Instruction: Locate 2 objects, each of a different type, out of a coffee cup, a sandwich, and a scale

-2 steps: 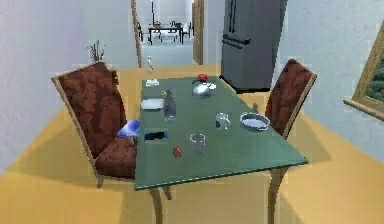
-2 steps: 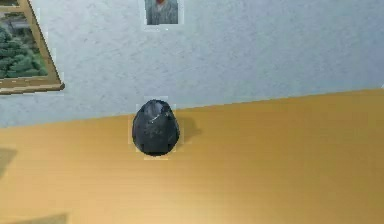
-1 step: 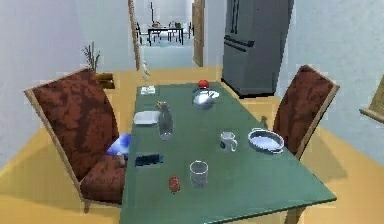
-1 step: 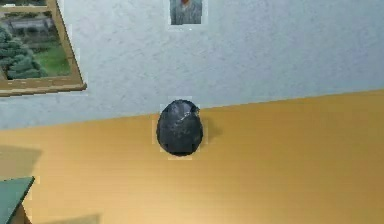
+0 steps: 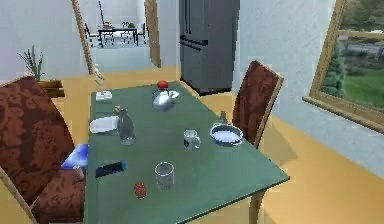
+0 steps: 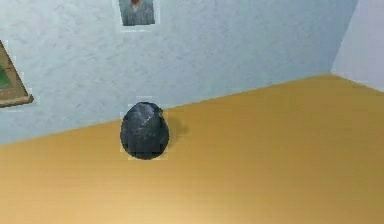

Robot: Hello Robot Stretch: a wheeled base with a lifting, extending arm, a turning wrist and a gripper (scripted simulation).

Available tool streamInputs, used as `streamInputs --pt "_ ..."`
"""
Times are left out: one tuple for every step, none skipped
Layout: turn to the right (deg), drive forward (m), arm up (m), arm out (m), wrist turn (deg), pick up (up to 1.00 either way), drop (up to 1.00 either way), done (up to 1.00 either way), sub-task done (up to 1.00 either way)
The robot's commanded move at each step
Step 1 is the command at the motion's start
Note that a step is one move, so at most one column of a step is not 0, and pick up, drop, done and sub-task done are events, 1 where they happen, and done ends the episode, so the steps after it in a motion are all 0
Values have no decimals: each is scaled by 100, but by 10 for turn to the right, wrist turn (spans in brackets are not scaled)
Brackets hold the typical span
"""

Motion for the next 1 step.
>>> streamInputs --pt "0 0 0 0 0 0 0 100 0"
